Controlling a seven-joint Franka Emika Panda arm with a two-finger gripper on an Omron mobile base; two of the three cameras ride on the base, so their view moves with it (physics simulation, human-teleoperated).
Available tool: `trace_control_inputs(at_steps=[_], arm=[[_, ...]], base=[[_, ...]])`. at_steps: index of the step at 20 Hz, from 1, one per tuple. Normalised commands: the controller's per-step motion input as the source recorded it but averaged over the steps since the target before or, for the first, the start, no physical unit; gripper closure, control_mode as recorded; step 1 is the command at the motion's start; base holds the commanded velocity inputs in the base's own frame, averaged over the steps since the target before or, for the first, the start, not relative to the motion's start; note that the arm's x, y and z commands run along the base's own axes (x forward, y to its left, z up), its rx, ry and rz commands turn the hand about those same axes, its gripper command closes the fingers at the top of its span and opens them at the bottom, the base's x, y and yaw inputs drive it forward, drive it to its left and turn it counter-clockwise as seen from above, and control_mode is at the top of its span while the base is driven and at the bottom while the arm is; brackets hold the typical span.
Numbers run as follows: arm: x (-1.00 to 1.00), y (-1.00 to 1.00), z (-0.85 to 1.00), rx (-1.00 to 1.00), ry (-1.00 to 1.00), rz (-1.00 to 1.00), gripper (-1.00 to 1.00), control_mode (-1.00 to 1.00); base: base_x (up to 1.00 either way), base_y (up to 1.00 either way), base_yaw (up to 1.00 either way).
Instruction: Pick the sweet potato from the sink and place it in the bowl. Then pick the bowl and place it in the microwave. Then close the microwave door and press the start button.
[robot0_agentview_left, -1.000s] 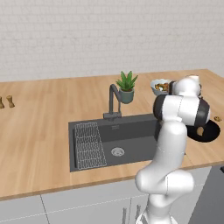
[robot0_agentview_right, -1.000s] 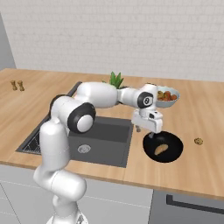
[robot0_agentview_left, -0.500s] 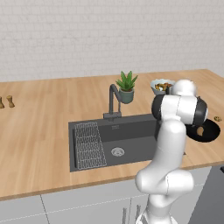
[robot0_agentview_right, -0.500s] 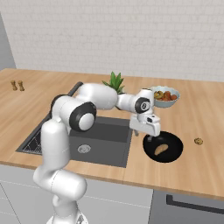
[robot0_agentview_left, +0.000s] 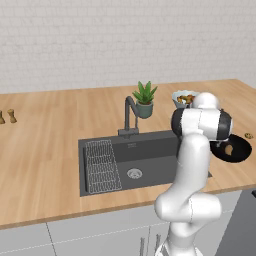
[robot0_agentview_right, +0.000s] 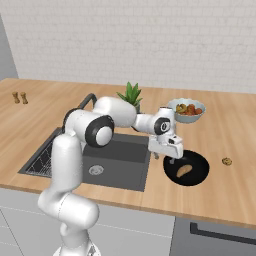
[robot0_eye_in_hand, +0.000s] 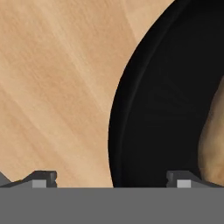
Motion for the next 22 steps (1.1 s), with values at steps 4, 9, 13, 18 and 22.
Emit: trace_control_inputs(at_steps=[4,9,13,18,22], arm=[[0.0,-0.28,-0.16,0.0,0.0,0.04,-1.0,-1.0],[0.0,-0.07,-0.18,0.0,0.0,0.01,1.0,-1.0],[0.0,0.0,-0.03,0.0,-0.02,0.0,1.0,-1.0],[-0.1,0.0,0.09,-0.01,-0.08,0.0,1.0,-1.0],[-0.43,0.08,0.62,-0.07,-0.16,0.0,1.0,-1.0]], base=[[0.0,0.0,0.0],[0.0,0.0,0.0],[0.0,0.0,0.0],[0.0,0.0,0.0],[0.0,0.0,0.0]])
